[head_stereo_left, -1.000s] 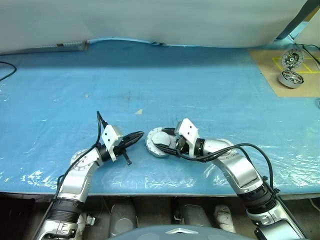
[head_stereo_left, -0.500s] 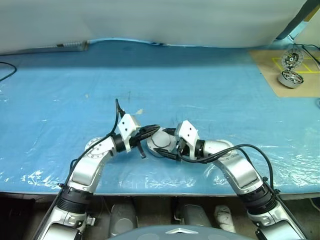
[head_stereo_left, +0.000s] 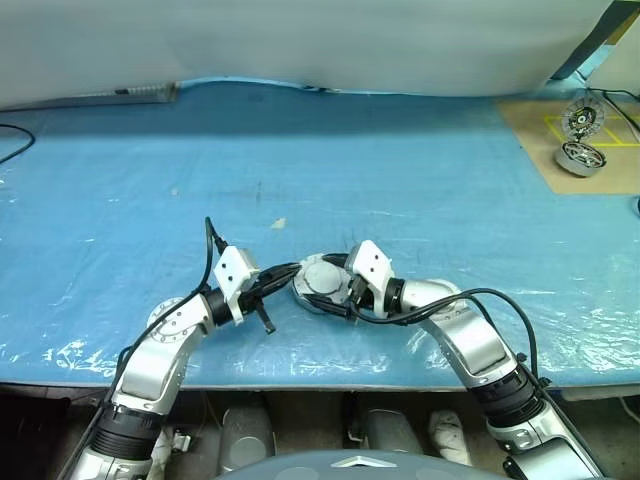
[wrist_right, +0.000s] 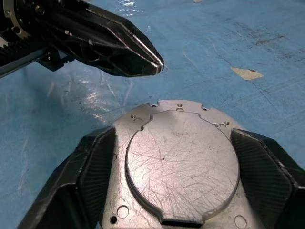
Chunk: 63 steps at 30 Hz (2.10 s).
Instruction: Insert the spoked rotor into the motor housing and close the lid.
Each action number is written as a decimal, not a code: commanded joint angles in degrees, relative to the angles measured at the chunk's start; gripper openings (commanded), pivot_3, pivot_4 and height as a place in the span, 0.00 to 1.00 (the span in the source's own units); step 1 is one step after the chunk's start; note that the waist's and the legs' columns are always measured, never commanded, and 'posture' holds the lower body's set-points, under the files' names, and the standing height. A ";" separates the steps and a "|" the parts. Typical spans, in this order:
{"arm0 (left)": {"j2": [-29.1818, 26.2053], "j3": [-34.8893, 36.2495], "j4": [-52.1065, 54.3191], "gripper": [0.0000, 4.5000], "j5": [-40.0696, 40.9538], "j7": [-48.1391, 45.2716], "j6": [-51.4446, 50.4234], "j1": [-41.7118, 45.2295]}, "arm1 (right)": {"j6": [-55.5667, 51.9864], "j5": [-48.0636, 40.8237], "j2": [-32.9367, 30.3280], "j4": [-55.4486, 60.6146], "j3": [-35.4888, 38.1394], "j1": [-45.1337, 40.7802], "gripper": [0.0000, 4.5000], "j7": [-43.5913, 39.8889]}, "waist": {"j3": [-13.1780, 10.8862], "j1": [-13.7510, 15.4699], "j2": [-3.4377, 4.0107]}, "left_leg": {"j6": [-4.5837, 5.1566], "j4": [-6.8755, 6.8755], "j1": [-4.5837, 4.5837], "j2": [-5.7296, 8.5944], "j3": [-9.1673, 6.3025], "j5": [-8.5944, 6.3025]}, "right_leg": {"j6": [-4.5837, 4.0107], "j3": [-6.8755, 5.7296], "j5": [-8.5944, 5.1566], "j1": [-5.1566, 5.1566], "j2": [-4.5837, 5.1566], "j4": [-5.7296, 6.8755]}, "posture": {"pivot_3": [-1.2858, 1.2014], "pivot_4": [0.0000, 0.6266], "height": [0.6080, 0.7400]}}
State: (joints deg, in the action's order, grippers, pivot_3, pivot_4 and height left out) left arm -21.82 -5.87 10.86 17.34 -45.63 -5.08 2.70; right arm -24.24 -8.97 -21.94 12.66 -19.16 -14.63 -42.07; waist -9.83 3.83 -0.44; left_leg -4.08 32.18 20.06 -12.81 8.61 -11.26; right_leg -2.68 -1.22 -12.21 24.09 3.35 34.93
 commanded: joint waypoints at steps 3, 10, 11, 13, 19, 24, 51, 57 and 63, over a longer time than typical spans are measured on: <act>1.26 1.60 -1.07 0.00 0.14 1.28 4.42 -1.05 | -0.62 -0.37 1.48 -0.57 -0.15 0.15 0.66 0.54 | 0.00 -0.12 0.00 | 0.00 -0.03 0.01 -0.02 0.00 0.00 | 0.00 0.00 0.00 0.00 -0.04 -0.01 | 0.52 0.24 1.00; 2.08 1.90 -1.31 0.00 -0.70 2.92 7.04 -2.75 | -1.32 0.96 2.10 -0.65 -0.55 -0.59 0.66 2.06 | 0.01 -0.20 0.00 | 0.00 -0.01 0.01 -0.03 0.01 0.00 | -0.01 0.00 0.02 -0.02 -0.03 0.01 | 0.52 0.24 1.00; 2.04 1.87 -1.26 0.00 -0.67 3.02 7.03 -2.82 | -1.46 1.27 2.18 -0.63 -0.72 -0.75 0.66 2.31 | 0.01 -0.21 0.00 | 0.00 -0.01 0.01 -0.03 0.01 0.00 | -0.01 0.01 0.01 -0.02 -0.03 0.01 | 0.52 0.24 1.00; 1.95 1.83 -1.15 0.00 -0.58 3.09 6.91 -2.79 | -1.69 2.03 2.19 -0.84 -1.22 -0.94 0.66 2.71 | 0.01 -0.20 0.00 | 0.00 -0.01 -0.01 -0.03 0.01 0.00 | -0.01 0.00 0.02 -0.01 -0.03 0.01 | 0.52 0.24 1.00; 1.31 2.46 -0.75 0.00 0.73 3.01 4.82 -0.79 | -3.20 3.99 1.76 -1.32 -2.47 -1.35 0.66 3.54 | 0.02 -0.21 0.00 | 0.00 0.00 -0.04 -0.03 0.01 0.00 | 0.00 0.01 0.02 -0.06 -0.03 0.02 | 0.52 0.24 1.00; 1.29 2.74 -2.30 0.00 1.16 2.42 3.99 1.17 | -6.19 5.08 0.55 -1.03 -3.56 -1.72 0.66 3.92 | 0.13 -0.22 0.08 | 0.00 0.01 -0.08 -0.02 0.01 0.00 | 0.01 0.02 0.03 -0.11 -0.02 0.02 | 0.52 0.24 1.00; -2.37 1.06 -5.70 0.00 -0.56 -1.93 1.35 4.87 | -10.76 3.50 2.29 0.88 -3.45 -2.34 0.66 6.82 | 0.36 -0.26 0.26 | 0.00 -0.01 -0.12 -0.01 0.01 0.00 | 0.03 0.03 0.04 -0.15 -0.02 -0.01 | 0.52 0.24 1.00; -3.66 1.93 -4.20 0.00 0.62 -2.40 0.06 4.30 | -12.71 5.07 1.66 0.47 -4.66 -2.25 0.66 7.56 | 0.36 -0.27 0.26 | 0.00 0.00 -0.13 -0.01 0.01 0.00 | 0.04 0.04 0.03 -0.16 -0.02 0.00 | 0.52 0.24 1.00; -5.10 2.37 -2.06 0.00 0.51 -2.95 -1.50 3.07 | -13.09 6.27 1.03 0.06 -5.81 -2.30 0.66 8.07 | 0.38 -0.29 0.28 | 0.00 -0.01 -0.15 -0.01 0.01 0.00 | 0.15 0.05 -0.03 -0.17 -0.02 0.00 | 0.52 0.24 1.00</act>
State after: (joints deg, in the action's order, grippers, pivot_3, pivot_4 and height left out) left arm -25.97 -4.53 6.14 17.00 -48.03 -6.59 6.27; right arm -35.43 -5.23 -19.94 15.61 -23.48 -18.01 -35.11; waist -9.46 3.54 -0.16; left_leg -4.08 32.17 19.91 -12.82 8.62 -11.26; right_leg -2.53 -1.18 -12.25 23.92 3.33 34.92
